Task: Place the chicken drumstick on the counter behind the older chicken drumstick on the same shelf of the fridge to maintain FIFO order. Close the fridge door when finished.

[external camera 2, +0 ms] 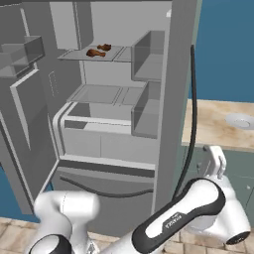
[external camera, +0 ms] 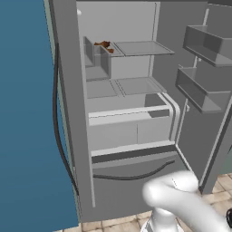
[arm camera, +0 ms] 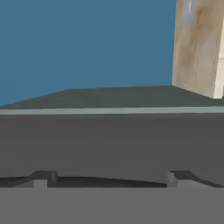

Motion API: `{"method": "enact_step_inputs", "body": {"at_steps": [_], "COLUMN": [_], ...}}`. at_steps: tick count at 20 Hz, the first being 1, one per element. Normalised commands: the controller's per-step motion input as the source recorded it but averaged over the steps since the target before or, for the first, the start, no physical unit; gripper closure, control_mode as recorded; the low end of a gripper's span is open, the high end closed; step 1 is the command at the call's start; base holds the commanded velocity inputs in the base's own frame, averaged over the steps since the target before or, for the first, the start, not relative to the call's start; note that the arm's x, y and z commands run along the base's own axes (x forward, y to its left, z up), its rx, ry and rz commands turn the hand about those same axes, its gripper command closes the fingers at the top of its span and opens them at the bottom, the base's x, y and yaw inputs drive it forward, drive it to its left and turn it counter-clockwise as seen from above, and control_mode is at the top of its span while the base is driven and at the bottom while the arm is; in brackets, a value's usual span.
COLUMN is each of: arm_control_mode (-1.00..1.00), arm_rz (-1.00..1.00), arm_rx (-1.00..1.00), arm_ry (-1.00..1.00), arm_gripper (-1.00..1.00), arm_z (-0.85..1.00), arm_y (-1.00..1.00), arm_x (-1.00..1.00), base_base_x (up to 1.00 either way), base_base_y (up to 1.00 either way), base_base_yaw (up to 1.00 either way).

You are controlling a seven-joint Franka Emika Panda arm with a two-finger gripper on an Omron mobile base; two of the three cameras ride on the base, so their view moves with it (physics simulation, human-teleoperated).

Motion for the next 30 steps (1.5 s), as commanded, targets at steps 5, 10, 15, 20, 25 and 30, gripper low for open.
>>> {"method": "enact_step_inputs", "body": {"at_steps": [5,10,15,20,25,30], "arm_control_mode": [-1.0,-1.0,-1.0,-1.0,-1.0,-1.0], "arm_rz": [0.09,0.15,0.21,0.25,0.18,0.03], "arm_rx": [0.0,0.0,0.0,0.0,-0.02,-0.1], "arm_ry": [0.01,0.05,0.01,0.0,0.0,-0.04], "arm_gripper": [-1.0,-1.0,-1.0,-1.0,-1.0,-1.0], "arm_z": [-0.26,-0.38,-0.25,-0.04,0.0,0.13], "arm_y": [-0.3,-0.16,0.15,0.43,0.72,0.94], "arm_x": [0.53,0.6,0.54,0.29,0.02,-0.01], "base_base_x": [0.0,0.0,0.0,0.0,0.0,0.0], "base_base_y": [0.0,0.0,0.0,0.0,0.0,0.0], "base_base_yaw": [0.0,0.0,0.0,0.0,0.0,0.0]}}
